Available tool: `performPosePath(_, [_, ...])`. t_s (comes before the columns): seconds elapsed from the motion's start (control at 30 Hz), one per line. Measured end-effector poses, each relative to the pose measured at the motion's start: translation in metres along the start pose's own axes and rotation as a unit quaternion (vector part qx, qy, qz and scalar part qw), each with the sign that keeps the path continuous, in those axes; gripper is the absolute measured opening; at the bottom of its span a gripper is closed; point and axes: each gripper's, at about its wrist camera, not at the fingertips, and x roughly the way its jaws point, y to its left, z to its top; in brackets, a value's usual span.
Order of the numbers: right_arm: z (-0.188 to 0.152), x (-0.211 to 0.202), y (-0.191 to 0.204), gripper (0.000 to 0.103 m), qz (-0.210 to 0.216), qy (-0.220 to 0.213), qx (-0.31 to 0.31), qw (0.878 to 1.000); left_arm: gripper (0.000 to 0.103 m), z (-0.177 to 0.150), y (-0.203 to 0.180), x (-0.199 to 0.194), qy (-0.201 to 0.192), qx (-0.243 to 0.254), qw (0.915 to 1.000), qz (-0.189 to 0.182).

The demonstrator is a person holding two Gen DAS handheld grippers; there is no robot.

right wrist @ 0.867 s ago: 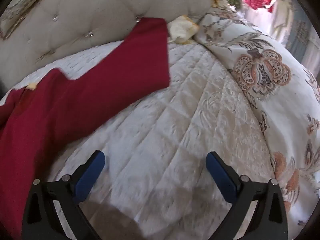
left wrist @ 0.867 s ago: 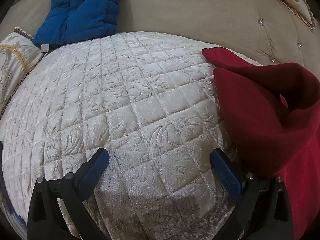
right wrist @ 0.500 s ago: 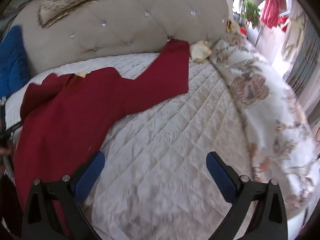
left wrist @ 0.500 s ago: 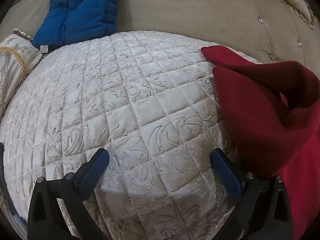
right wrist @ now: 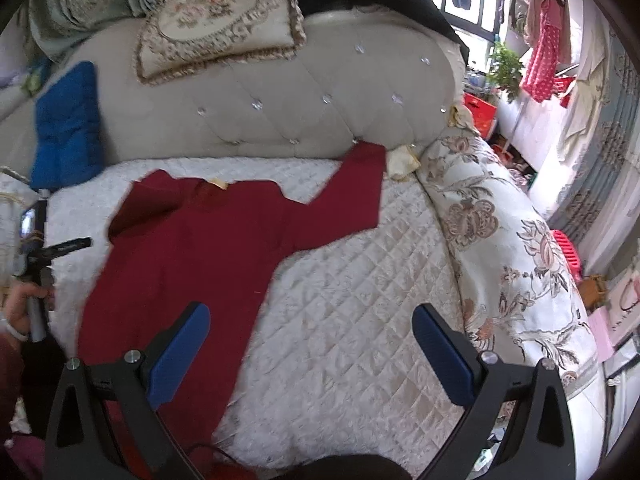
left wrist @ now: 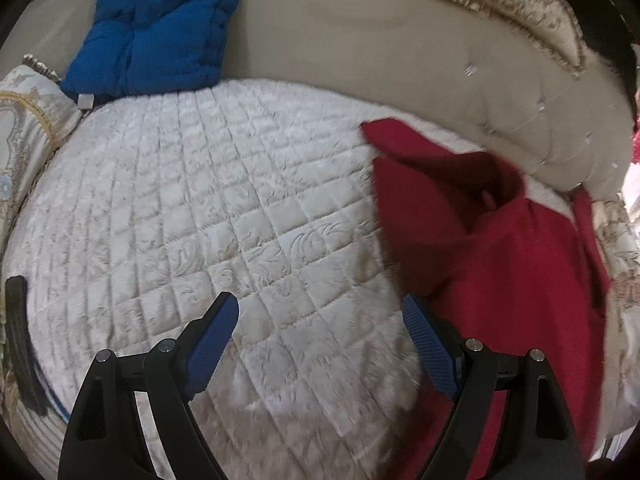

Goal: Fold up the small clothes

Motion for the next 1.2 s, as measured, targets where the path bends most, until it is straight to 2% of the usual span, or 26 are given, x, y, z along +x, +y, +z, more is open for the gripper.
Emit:
performPosePath(0.1, [0.012, -0.014, 0.007, 0.103, 0.051, -0.01, 0.013, 0.999, 0.066, 0.001, -0.007, -0.02, -0.008, 0.015, 0.9998, -0.007])
performPosePath(0.17, [0.02, -0.009, 0.015, 0.103, 0.08, -0.012, 0.018, 0.997, 0.066, 0.001, -0.014, -0.027, -0.01, 0.023, 0.9996, -0.011])
performPosePath(0.3, [0.038, 0.039, 0.052, 0.103, 0.095, -0.003, 0.003, 0.995, 0.066, 0.007, -0.029, -0.032, -0.012, 0.039, 0.9989, -0.023])
performPosePath(0.47, [0.048, 0.11, 0.108, 0.103, 0.094, 0.001, -0.033, 0.995, 0.066, 0.016, -0.05, -0.024, -0.014, 0.05, 0.9982, -0.032])
performPosePath(0.6, [0.05, 0.154, 0.136, 0.103, 0.092, 0.012, -0.04, 0.995, 0.066, 0.021, -0.063, -0.01, -0.013, 0.061, 0.9978, -0.022])
performPosePath(0.83, [0.044, 0.199, 0.144, 0.103, 0.074, 0.031, -0.031, 0.996, 0.066, 0.022, -0.076, 0.005, -0.012, 0.068, 0.9973, -0.024])
performPosePath(1.2, [0.05, 0.23, 0.132, 0.103, 0.047, 0.039, -0.008, 0.998, 0.066, 0.021, -0.095, 0.016, -0.012, 0.085, 0.996, -0.026])
